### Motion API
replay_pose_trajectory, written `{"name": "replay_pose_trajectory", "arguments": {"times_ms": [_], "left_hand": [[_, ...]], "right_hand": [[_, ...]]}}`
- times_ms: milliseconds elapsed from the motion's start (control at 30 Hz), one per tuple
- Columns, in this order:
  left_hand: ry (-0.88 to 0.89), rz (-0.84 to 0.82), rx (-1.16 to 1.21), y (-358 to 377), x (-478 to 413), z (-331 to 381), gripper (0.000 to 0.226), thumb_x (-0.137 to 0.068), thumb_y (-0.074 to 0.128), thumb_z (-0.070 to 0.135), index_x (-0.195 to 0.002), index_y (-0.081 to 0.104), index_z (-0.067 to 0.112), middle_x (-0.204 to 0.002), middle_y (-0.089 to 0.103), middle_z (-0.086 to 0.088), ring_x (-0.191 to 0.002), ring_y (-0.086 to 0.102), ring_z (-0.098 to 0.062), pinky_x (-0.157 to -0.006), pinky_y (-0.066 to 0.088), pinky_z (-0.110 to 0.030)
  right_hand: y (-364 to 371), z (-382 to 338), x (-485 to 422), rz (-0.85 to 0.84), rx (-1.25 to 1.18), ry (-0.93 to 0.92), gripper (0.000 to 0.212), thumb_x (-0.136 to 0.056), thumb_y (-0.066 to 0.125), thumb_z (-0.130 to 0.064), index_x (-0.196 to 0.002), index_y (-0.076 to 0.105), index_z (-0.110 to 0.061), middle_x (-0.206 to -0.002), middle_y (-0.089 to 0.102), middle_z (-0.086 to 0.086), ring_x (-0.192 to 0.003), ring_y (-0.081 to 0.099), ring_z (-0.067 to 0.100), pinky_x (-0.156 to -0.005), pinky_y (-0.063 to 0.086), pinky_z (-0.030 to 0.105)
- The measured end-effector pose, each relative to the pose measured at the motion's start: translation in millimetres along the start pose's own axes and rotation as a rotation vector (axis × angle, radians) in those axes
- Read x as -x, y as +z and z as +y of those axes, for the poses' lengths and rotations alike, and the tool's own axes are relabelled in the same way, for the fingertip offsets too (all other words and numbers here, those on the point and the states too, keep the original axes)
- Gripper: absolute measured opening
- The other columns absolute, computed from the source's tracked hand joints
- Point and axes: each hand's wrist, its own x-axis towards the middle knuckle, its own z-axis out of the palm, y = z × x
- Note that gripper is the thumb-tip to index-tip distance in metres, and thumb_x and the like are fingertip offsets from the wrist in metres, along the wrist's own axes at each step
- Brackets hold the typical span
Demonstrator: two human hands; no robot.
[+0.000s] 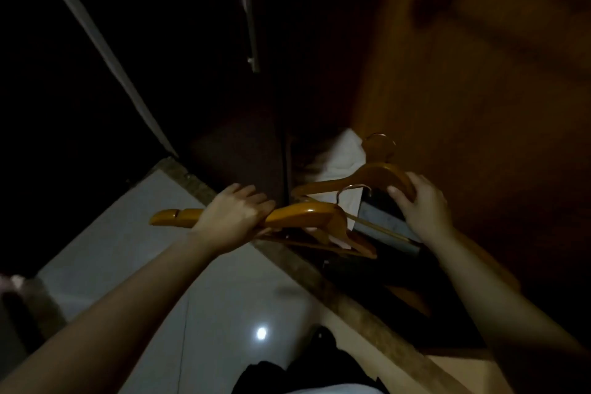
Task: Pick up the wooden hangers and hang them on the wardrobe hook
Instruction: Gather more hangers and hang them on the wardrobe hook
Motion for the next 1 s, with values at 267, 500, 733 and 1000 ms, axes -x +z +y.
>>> {"name": "replay_pose_trajectory", "arguments": {"times_ms": [267, 500, 733, 1000], "left_hand": [[0.105, 0.157, -0.04, -75.6, -113.1, -15.1, 0.062, -0.08, 0.043, 0.05, -0.138, 0.042, 0.028, -0.134, 0.057, 0.0, -0.117, 0.059, -0.024, -0.09, 0.049, -0.039], [0.227, 0.211, 0.265, -134.7, -185.0, -31.4, 0.069, -0.09, 0.039, 0.056, -0.135, -0.013, 0.051, -0.158, 0.013, 0.01, -0.145, 0.018, -0.013, -0.115, 0.019, -0.035], [0.417, 0.337, 0.272, -217.9, -226.6, -41.1, 0.079, -0.091, 0.051, 0.041, -0.13, -0.016, 0.057, -0.157, 0.007, 0.016, -0.144, 0.02, -0.008, -0.115, 0.02, -0.034], [0.435, 0.518, 0.275, -324.2, -253.6, -53.3, 0.074, -0.09, 0.052, 0.041, -0.127, -0.01, 0.056, -0.155, 0.009, 0.023, -0.142, 0.023, -0.008, -0.109, 0.031, -0.033]], "right_hand": [[-97.0, -41.9, -47.7, 0.179, -0.147, -0.114, 0.026, -0.091, 0.054, -0.029, -0.11, 0.06, -0.013, -0.102, 0.051, -0.003, -0.094, 0.053, 0.014, -0.079, 0.048, 0.031], [-171.5, -82.7, -45.5, 0.412, -0.207, -0.132, 0.029, -0.089, 0.059, -0.021, -0.118, 0.058, -0.015, -0.105, 0.061, -0.002, -0.098, 0.06, 0.017, -0.084, 0.051, 0.033], [-240.6, -124.7, -32.3, 0.732, -0.173, -0.168, 0.048, -0.086, 0.057, -0.032, -0.131, 0.041, -0.041, -0.129, 0.05, -0.012, -0.123, 0.05, 0.019, -0.1, 0.045, 0.052], [-327.1, -176.0, -41.3, 0.951, -0.012, -0.307, 0.056, -0.091, 0.056, -0.024, -0.141, 0.033, -0.035, -0.145, 0.043, -0.003, -0.135, 0.039, 0.017, -0.111, 0.034, 0.051]]}}
